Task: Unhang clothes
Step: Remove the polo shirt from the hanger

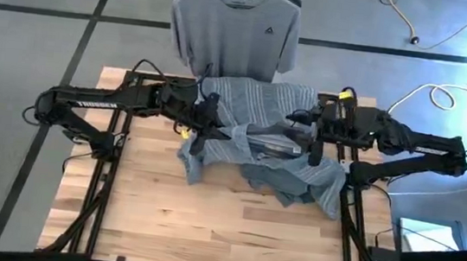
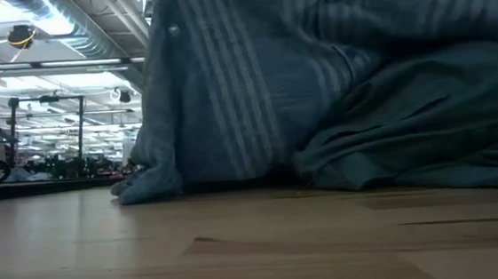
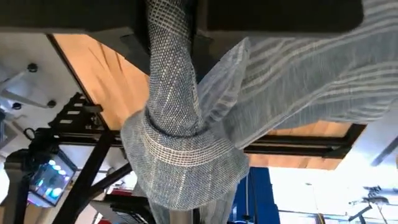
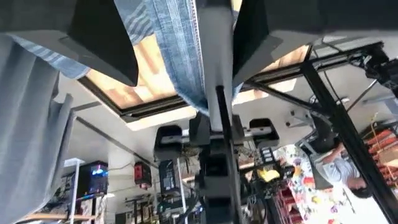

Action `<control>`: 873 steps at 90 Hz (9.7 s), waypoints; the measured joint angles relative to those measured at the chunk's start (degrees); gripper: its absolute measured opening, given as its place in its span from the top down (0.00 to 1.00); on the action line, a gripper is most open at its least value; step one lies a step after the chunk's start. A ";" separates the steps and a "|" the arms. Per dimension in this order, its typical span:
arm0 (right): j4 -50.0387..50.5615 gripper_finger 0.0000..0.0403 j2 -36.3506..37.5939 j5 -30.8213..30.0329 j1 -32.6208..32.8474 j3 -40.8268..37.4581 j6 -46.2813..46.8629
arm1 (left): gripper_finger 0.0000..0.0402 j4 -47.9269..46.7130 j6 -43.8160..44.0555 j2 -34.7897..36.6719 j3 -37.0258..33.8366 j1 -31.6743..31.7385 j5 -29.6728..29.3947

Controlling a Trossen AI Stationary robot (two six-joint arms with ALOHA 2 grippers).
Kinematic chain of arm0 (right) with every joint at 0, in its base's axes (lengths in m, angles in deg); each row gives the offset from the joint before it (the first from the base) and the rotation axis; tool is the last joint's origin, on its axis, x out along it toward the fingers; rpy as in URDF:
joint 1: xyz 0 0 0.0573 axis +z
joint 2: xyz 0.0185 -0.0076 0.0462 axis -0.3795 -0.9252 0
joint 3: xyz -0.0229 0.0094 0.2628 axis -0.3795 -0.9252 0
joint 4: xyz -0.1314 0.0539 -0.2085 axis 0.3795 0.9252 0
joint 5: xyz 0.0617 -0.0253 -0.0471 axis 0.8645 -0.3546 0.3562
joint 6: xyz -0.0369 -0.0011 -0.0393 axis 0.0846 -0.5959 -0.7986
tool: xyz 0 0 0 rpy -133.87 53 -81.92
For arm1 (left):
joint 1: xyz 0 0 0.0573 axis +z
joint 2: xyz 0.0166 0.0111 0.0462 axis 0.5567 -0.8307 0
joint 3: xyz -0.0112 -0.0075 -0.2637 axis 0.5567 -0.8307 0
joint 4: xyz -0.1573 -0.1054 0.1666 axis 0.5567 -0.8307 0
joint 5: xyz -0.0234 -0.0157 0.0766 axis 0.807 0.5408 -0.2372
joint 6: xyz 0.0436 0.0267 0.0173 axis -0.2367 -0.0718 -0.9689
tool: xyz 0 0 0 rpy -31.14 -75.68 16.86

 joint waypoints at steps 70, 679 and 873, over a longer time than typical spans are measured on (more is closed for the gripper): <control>-1.85 0.94 -1.25 5.02 -0.04 -0.07 -4.68 | 0.89 -1.75 -0.20 -0.01 0.07 -0.20 -4.42; 36.31 0.45 3.98 15.21 -4.50 -0.11 4.16 | 0.94 13.29 0.21 -28.70 12.17 -4.46 -3.53; 43.08 0.55 -37.83 19.10 -4.03 26.05 -6.99 | 0.94 -7.38 -7.30 -23.61 12.31 -3.32 -4.94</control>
